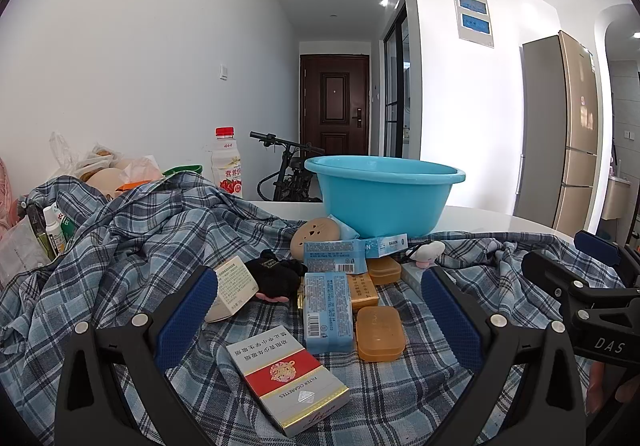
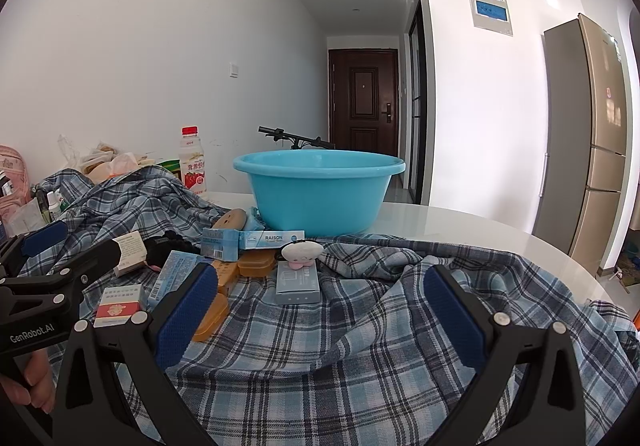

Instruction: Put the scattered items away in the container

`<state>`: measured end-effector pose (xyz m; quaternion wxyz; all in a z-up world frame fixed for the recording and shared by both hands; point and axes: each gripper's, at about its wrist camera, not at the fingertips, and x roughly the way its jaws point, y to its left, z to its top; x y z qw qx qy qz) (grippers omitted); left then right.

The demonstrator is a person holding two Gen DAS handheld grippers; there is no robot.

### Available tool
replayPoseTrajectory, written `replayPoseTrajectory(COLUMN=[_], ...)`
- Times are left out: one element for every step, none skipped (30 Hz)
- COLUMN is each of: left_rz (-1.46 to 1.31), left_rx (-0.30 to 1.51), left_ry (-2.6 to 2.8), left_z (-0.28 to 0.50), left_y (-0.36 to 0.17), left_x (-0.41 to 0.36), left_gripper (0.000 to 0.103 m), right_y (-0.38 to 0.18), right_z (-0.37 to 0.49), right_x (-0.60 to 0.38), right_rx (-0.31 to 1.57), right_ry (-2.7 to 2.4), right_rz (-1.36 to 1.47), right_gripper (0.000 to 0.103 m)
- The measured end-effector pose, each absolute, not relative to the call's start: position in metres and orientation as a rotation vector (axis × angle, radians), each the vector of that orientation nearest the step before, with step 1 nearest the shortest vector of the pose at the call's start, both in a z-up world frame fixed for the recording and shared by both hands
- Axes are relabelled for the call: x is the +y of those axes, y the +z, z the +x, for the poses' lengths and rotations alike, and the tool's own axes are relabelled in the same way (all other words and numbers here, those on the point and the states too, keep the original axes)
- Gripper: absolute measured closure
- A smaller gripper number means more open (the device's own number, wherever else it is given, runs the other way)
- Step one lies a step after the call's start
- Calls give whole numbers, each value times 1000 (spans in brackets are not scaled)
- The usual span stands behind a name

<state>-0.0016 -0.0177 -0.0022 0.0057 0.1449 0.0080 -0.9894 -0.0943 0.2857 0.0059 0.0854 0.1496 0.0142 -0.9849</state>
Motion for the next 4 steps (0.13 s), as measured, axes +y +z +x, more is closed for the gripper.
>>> replayPoseTrajectory(left_rz=[453,454,454,454], left_rx=[25,25,25,25], left_ry=[-3097,-3097,-3097,-3097], left_z=[-2,-1,-2,-2], left_y=[-2,-2,-2,-2], left_x=[-18,-18,-18,-18], left_gripper=[0,0,0,0], right_y=[6,6,6,6], right_z=[-94,-94,-94,-94], right_x=[286,286,286,286], right_rx=[42,42,42,42], right_ry=[-2936,-2937,-2937,-2937], right_rz=[446,446,446,446], right_gripper=[1,1,1,1])
